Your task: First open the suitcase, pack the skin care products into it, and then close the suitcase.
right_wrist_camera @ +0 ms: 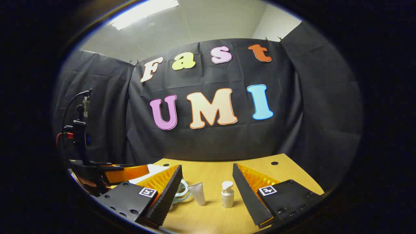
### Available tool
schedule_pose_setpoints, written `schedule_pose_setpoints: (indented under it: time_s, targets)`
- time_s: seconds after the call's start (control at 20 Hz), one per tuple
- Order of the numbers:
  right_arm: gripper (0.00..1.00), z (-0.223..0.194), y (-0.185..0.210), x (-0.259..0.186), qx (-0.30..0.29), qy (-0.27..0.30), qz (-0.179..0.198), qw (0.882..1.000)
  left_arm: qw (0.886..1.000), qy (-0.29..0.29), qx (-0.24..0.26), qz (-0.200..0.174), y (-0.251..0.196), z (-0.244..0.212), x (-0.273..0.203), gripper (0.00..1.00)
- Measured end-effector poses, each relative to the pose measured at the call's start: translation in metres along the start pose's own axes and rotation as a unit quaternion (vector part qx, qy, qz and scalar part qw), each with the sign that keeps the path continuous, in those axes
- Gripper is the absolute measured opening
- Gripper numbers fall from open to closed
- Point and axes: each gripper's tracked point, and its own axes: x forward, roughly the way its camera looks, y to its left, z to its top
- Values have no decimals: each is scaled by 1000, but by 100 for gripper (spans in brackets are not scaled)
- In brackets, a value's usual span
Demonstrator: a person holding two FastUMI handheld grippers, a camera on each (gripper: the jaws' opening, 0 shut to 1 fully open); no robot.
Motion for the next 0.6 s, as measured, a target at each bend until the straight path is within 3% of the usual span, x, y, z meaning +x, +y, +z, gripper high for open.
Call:
schedule_pose_setpoints:
  time_s: [0.25,0.6]
  targets:
    - [98,-8,7,7,-15,19,10,1000,1000,26,-14,1,6,-8,17,93]
    - [98,-15,-3,16,-8,31,5,999,989,137,-36,-31,-5,-28,92,95]
